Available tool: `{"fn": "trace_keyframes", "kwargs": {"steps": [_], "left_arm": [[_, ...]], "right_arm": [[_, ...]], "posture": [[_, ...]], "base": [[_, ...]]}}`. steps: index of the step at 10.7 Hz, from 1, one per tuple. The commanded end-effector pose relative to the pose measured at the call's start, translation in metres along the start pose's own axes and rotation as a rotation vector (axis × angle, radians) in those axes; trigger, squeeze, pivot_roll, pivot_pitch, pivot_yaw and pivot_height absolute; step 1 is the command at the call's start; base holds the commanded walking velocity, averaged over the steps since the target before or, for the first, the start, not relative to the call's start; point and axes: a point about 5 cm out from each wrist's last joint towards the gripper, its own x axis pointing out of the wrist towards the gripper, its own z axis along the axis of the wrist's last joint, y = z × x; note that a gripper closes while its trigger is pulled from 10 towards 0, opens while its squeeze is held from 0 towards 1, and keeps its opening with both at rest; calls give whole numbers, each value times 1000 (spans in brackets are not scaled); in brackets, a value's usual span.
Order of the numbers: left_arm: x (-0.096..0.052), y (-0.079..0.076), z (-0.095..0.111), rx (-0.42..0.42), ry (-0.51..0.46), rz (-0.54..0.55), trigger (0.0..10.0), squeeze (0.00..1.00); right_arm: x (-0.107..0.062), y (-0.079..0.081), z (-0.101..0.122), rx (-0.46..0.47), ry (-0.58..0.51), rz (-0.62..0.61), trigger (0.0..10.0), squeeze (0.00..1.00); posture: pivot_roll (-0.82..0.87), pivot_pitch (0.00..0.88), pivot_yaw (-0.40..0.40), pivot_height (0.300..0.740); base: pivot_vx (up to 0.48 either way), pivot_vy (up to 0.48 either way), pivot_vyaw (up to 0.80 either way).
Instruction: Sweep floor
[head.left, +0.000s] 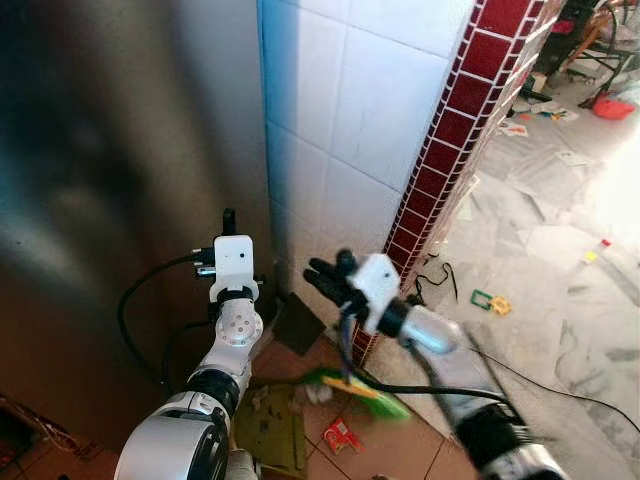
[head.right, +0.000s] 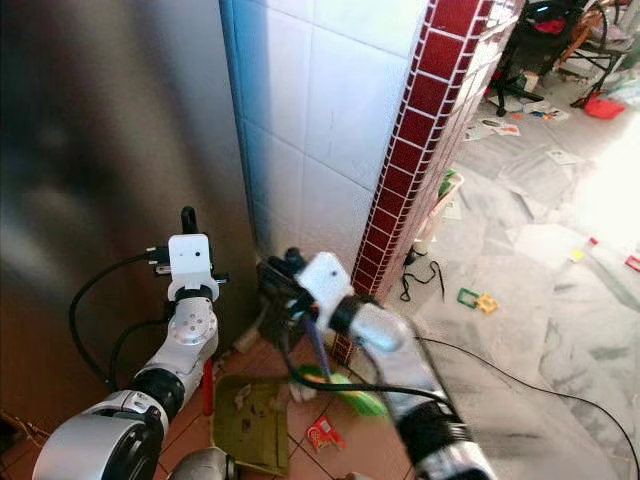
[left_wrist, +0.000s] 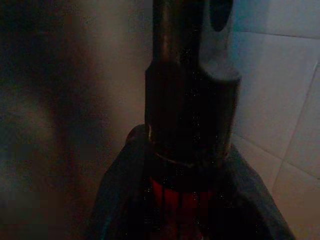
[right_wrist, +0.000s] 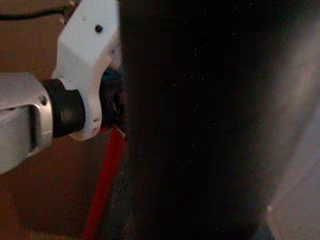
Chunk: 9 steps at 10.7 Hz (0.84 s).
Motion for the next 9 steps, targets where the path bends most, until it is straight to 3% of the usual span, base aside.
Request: {"fn": "trace_keyframes", "kwargs": {"steps": [1,3,4,7,9], "left_arm": [[3,-4,7,4,-29,-18,10000,0],[3,-7,7,-11,-24,-53,10000,0],[1,-13,8,-36,-23,-103,10000,0],[-3,-25,9,-65,-14,-211,10000,0],[-3,-29,10,-70,-14,-245,10000,0]], "right_arm": [[-1,-5,12,30,-39,1,10000,0],[7,-13,36,137,-132,-47,10000,0],[13,-20,50,148,-175,-92,10000,0],[11,-63,72,-119,-184,-426,10000,0],[-4,-77,71,-169,-159,-568,10000,0]], "posture": [[-52,0,-43,740],[-52,0,-39,740],[-52,0,-38,740],[-50,0,-39,740],[-54,0,-34,740]], "base": [[0,0,0],[0,0,0],[0,0,0],[0,0,0],[0,0,0]]}}
